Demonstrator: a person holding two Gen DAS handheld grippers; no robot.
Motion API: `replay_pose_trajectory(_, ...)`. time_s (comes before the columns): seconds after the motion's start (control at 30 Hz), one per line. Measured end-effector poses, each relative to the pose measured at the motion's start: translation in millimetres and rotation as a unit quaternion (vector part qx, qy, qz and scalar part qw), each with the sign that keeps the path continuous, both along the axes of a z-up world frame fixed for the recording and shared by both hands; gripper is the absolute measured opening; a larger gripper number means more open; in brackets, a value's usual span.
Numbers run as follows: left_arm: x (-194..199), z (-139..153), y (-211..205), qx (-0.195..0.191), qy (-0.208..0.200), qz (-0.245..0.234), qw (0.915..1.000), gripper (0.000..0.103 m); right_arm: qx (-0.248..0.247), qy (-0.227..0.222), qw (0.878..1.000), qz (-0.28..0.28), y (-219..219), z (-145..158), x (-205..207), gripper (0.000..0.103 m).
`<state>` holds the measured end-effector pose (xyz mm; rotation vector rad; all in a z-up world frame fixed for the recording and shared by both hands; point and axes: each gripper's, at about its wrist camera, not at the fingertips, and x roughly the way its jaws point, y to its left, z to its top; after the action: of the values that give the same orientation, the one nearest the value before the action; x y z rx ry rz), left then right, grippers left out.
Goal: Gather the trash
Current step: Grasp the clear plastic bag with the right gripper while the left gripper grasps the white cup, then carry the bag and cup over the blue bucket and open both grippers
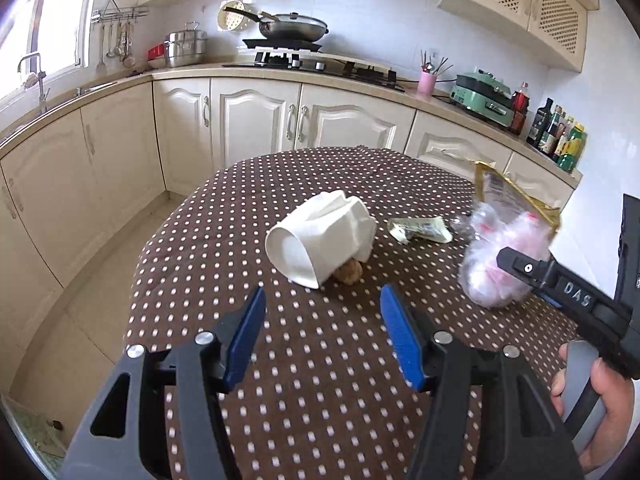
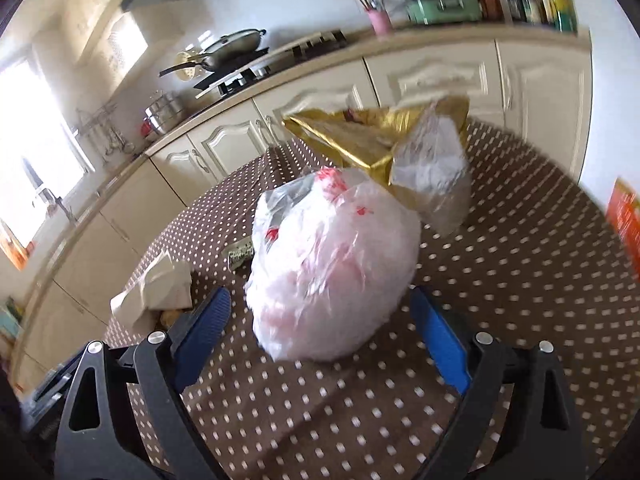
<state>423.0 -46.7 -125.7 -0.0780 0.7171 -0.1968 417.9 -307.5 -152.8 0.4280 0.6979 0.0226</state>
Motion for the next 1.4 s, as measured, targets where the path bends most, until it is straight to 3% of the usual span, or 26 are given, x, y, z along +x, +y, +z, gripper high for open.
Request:
replay_pose_trajectory(0.13, 20.5, -5.6, -0.3, -0.004, 0.005, -0.004, 1.0000, 0.059, 0.005, 0.000, 1.000, 0.000, -0.1, 1.8, 11.2, 0.087)
replay_pose_trajectory(0.2, 29.2, -6.7, -0.1, -0.012, 0.001, -0.004, 0.9999, 0.059, -0.001, -0.002, 1.000, 0.000, 1.2, 2.6, 14.0, 0.072)
replay_pose_trajectory(0.27, 36.0, -7.1, 0.1, -0.028, 0.002, -0.008, 0.9996, 0.059, 0.007, 0.001, 1.000, 0.008, 1.9, 0.4, 15.1, 0.064)
replay_pose_trajectory(0.47, 46.8, -7.0, 5.4, -0.068, 0.002, -0.001, 0.9977, 0.058, -0.002, -0.011, 1.000, 0.027, 7.6, 4.6, 13.6, 0.056)
replay_pose_trajectory(0.53, 49.1, -8.9, 5.9, -0.077, 0.008, 0.001, 0.9970, 0.045, -0.013, -0.019, 0.999, 0.036, 13.0, 7.8, 11.5, 0.054)
replay_pose_trajectory(0.57, 50.6, -10.1, 5.1, -0.073, 0.012, 0.003, 0.9972, 0.029, -0.018, -0.022, 0.999, 0.041, 15.7, 9.1, 11.1, 0.054)
replay_pose_trajectory(0.6, 52.5, -12.3, 4.2, -0.069, 0.018, 0.005, 0.9974, 0.022, -0.021, -0.023, 0.998, 0.045, 17.9, 10.0, 11.1, 0.054)
replay_pose_trajectory(0.83, 47.8, -16.0, 2.1, -0.072, 0.017, -0.001, 0.9973, 0.011, -0.026, -0.042, 0.996, 0.071, 30.7, 17.7, 5.2, 0.051)
replay_pose_trajectory(1.07, 22.5, 1.2, 3.8, -0.086, -0.019, -0.017, 0.9960, 0.002, -0.038, -0.065, 0.993, 0.091, 49.1, 31.8, -7.9, 0.048)
replay_pose_trajectory(1.4, -26.3, 26.0, 38.0, -0.112, -0.054, -0.013, 0.9922, 0.001, -0.043, -0.082, 0.987, 0.133, 93.6, 50.4, -27.9, 0.046)
